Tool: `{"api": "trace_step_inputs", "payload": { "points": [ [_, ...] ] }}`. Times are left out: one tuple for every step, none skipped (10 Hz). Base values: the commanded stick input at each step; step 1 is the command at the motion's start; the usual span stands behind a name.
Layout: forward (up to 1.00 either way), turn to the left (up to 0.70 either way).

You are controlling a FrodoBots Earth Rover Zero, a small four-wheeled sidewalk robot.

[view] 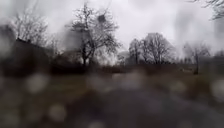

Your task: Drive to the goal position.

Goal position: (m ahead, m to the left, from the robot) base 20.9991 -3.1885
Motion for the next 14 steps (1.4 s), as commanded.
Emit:
{"api": "trace_step_inputs", "payload": {
  "points": [
    [0.85,0.0],
    [0.85,0.0],
    [0.85,0.0],
    [0.85,0.0],
    [0.85,0.0],
    [0.85,0.0],
    [0.85,0.0],
    [0.85,0.0],
    [0.85,0.0],
    [0.85,0.0],
    [0.85,0.0],
    [0.85,0.0],
    [0.85,0.0],
    [0.85,0.0]
  ]
}}
